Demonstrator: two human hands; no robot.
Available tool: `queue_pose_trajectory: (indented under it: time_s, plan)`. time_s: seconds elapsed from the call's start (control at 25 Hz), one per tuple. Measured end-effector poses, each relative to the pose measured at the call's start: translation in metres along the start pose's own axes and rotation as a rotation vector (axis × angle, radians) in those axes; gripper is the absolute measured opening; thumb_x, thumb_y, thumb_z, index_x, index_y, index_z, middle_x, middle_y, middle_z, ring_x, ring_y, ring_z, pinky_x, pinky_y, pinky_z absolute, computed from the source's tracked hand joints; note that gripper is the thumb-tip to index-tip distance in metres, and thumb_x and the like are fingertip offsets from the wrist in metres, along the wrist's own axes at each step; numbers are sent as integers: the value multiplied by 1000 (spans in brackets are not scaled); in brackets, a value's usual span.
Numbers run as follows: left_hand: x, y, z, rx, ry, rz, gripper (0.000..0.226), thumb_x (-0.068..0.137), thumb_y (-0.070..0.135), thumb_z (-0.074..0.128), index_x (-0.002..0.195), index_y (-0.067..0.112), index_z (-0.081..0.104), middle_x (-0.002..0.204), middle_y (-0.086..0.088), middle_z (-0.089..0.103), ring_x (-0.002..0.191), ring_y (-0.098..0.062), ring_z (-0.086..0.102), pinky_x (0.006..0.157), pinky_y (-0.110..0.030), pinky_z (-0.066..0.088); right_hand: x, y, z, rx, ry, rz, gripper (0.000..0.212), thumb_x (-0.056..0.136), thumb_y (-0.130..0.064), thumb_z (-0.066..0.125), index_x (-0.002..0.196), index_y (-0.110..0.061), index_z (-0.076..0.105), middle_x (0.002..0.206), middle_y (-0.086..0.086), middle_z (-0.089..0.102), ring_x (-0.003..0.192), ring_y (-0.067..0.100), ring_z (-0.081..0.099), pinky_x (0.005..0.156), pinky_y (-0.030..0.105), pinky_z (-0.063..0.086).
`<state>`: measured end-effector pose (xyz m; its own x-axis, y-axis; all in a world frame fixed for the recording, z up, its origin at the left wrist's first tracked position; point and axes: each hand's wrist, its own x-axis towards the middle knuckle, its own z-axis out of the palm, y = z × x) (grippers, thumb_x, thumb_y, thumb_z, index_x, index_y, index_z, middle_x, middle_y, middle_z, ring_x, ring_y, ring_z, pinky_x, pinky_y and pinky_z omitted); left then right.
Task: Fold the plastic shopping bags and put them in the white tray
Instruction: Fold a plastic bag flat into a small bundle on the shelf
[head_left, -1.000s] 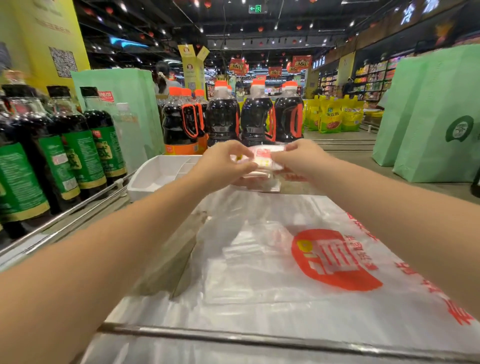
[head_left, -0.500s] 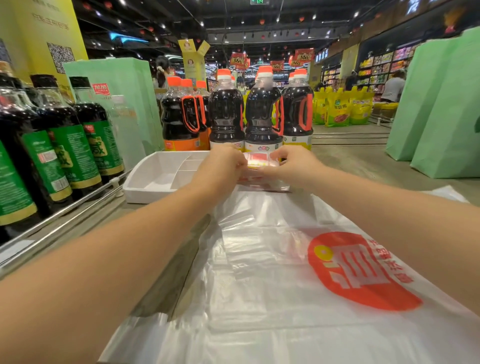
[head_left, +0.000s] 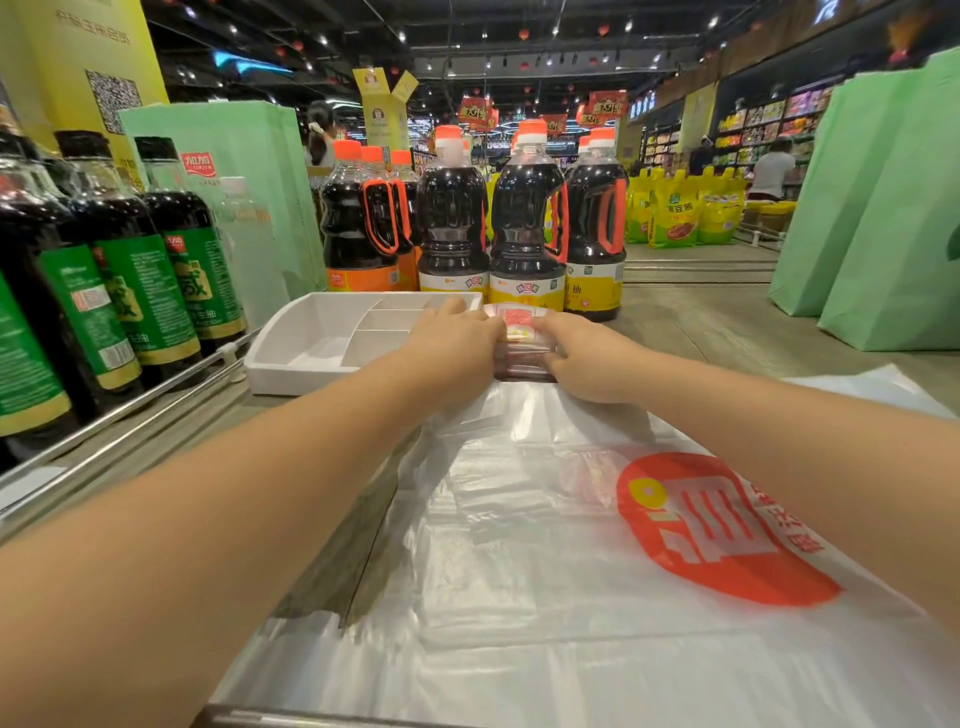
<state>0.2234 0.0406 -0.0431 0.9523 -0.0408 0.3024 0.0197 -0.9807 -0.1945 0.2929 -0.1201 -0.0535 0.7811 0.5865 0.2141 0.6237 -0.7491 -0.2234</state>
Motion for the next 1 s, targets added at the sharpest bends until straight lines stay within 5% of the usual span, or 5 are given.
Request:
queue_pose_trajectory:
  time_s: [0.16, 0.32, 0.76, 0.88, 1.0]
  plan:
    - [-2, 6, 1, 47, -67, -38, 41, 95, 17, 46, 136, 21, 46, 143, -1, 50, 138, -32, 29, 112, -44, 26, 6, 2, 4, -61, -81, 20, 59, 103, -22, 40, 158, -25, 20, 164, 1, 20, 147, 31, 26, 117, 50, 28]
    - [-4, 9, 1, -4, -21, -52, 46, 95, 18, 43, 141, 17, 40, 150, -4, 43, 144, -33, 23, 116, -45, 17, 9, 2, 3, -11, -28, 19, 65, 97, -23, 47, 157, -28, 22, 161, 3, 26, 145, 31, 28, 116, 52, 30]
    - [-4, 7, -14, -152, 78, -77, 44, 100, 26, 41, 143, 16, 42, 147, -4, 46, 136, -28, 36, 111, -43, 27, 2, 3, -11, 13, 40, 16, 74, 96, -33, 54, 159, -22, 16, 165, 3, 15, 152, 24, 14, 122, 46, 21]
    - [-6, 6, -24, -191, 132, -98, 40, 104, 29, 36, 141, 18, 47, 144, -4, 49, 134, -27, 38, 109, -43, 28, -5, -2, -19, 107, 114, -7, 41, 98, -26, 50, 137, -14, 48, 136, 4, 48, 132, 25, 41, 103, 36, 38]
    - [-19, 13, -41, -261, 183, -51, 42, 104, 38, 37, 142, 22, 46, 144, -1, 48, 134, -24, 37, 110, -44, 27, -26, -9, -37, 173, 117, 9, 12, 100, -27, 49, 104, -16, 54, 103, 1, 56, 95, 25, 56, 68, 33, 40]
